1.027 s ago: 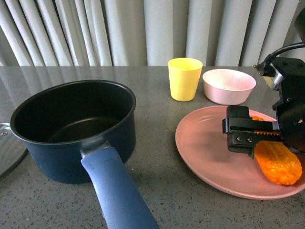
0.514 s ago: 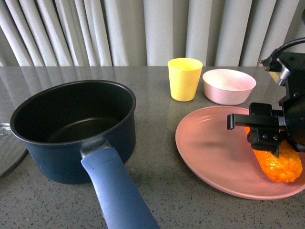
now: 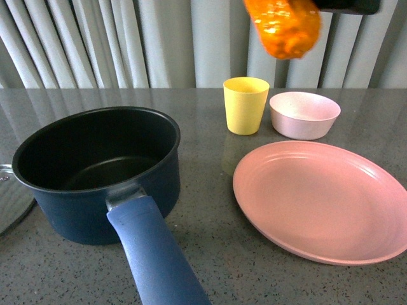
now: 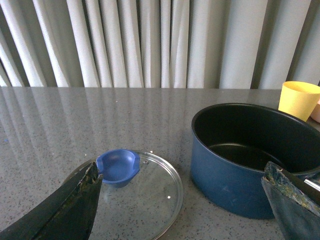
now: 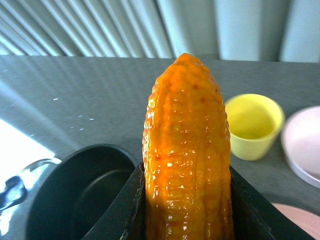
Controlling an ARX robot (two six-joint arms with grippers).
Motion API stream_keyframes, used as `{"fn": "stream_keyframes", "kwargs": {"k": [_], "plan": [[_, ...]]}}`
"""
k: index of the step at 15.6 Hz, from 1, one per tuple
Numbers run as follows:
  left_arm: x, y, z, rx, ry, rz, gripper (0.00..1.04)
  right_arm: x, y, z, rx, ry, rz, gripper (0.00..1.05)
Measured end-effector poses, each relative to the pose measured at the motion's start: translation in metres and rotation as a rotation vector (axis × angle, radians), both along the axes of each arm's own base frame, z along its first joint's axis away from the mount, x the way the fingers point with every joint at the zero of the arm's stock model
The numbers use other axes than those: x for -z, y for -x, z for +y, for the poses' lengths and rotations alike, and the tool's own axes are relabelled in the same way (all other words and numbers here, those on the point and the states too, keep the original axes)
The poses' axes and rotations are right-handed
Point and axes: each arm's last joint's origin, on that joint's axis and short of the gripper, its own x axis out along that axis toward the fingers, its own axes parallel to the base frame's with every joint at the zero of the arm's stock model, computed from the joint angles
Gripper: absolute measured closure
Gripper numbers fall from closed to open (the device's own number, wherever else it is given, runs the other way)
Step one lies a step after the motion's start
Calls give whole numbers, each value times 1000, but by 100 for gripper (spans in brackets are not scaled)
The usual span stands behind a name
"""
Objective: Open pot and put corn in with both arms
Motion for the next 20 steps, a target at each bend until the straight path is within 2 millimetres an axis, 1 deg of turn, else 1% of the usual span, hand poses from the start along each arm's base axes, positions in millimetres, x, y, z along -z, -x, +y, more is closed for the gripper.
{"fn": "stream_keyframes", "kwargs": {"k": [1, 3, 5, 7, 11, 13, 16, 18, 20], "plan": [[0, 0, 0, 0, 0, 0, 7, 0, -2, 13, -67, -11, -3, 69], [0, 0, 0, 0, 0, 0, 7, 7, -7, 40, -172, -22, 19, 69], [0, 0, 0, 0, 0, 0, 7, 19, -14, 65, -237, -21, 52, 69], [0, 0, 0, 0, 0, 0, 7, 34, -24, 84, -266, -21, 108, 69], [0, 0, 0, 0, 0, 0, 7, 56, -32, 104, -310, -29, 183, 69], [0, 0, 0, 0, 0, 0, 7, 60, -33, 112, -323, -40, 203, 69], [0, 0, 0, 0, 0, 0, 7, 68, -34, 116, -326, -31, 229, 69], [0, 0, 0, 0, 0, 0, 7, 71, -33, 115, -325, -26, 239, 69], [0, 0, 0, 0, 0, 0, 7, 79, -32, 110, -310, -5, 276, 69]]}}
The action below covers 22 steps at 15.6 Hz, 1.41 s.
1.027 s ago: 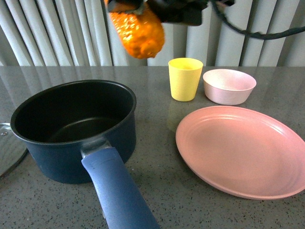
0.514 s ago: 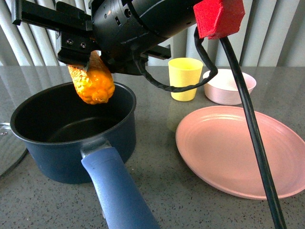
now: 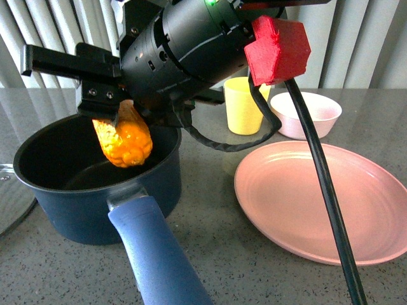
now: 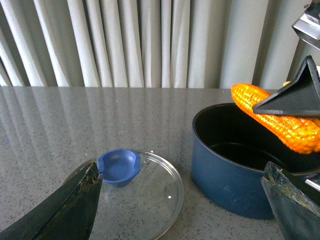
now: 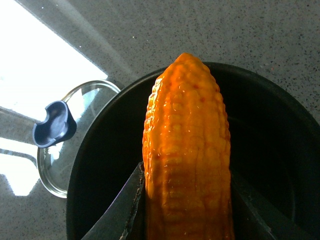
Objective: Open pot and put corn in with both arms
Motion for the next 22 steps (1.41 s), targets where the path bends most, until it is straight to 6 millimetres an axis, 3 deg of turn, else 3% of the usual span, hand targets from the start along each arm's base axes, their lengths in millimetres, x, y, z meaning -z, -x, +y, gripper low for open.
{"fn": "stream_keyframes", "kwargs": {"k": [2, 3, 8, 9, 13, 20, 21, 22], "plan": [[0, 0, 0, 0, 0, 0, 7, 2, -1, -3, 7, 6, 5, 69], [0, 0, 0, 0, 0, 0, 7, 2, -1, -3, 9, 8, 5, 64], [0, 0, 0, 0, 0, 0, 7, 0, 5, 7, 12, -9, -13, 8], [0, 0, 0, 0, 0, 0, 7, -1, 4, 7, 15, -20, -23, 6], [0, 0, 0, 0, 0, 0, 7, 0, 1, 7, 173, -59, -118, 6], [0, 0, 0, 0, 0, 0, 7, -8, -2, 3, 642, -60, -371, 6], [0, 0, 0, 0, 0, 0, 7, -10, -2, 1, 687, -61, -427, 8], [0, 0, 0, 0, 0, 0, 7, -10, 4, -17, 782, -48, -577, 20]]}}
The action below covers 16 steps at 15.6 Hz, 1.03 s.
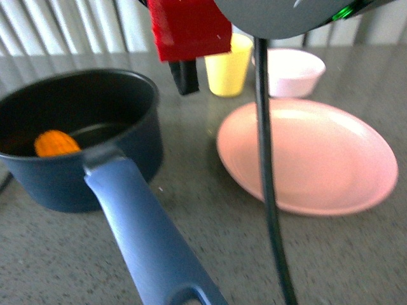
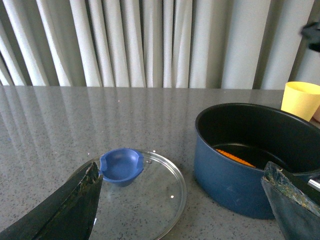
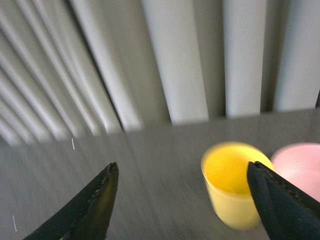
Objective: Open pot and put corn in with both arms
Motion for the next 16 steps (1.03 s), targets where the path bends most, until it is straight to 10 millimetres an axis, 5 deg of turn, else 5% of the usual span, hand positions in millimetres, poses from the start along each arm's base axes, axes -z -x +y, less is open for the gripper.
{"fn": "stream_keyframes", "kwargs": {"k": [2, 3, 4, 5, 7, 16], "plan": [[0, 0, 0, -5, 0, 2, 7, 2, 50, -168, 7, 218, 93, 44], [0, 0, 0, -11, 1, -1, 7, -17, 85, -235, 195, 218, 4, 57], [0, 0, 0, 7, 0, 0, 7, -27, 116, -241, 190, 220, -75, 70], [0, 0, -1, 14, 0, -1, 7, -24, 133, -226, 63, 235, -105, 82], [0, 0, 0, -5, 0, 2, 7, 8, 149, -235, 64, 267, -31, 103], [0, 0, 0, -1, 0, 1, 7, 41, 200, -253, 76, 268, -56, 103]]}}
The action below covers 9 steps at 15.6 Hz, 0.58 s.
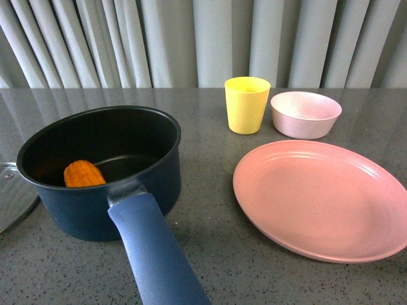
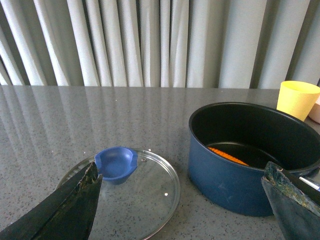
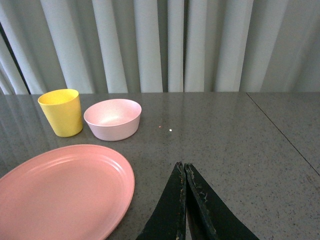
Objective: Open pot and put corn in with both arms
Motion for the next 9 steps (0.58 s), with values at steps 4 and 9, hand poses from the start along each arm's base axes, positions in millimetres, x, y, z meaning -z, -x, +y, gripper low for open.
{"fn": "stream_keyframes", "kwargs": {"k": [4, 9], "plan": [[0, 0, 0, 0, 0, 0, 7, 7, 12, 0, 0, 0, 2, 103], [0, 0, 0, 0, 0, 0, 7, 12, 23, 0, 0, 0, -22, 103]]}}
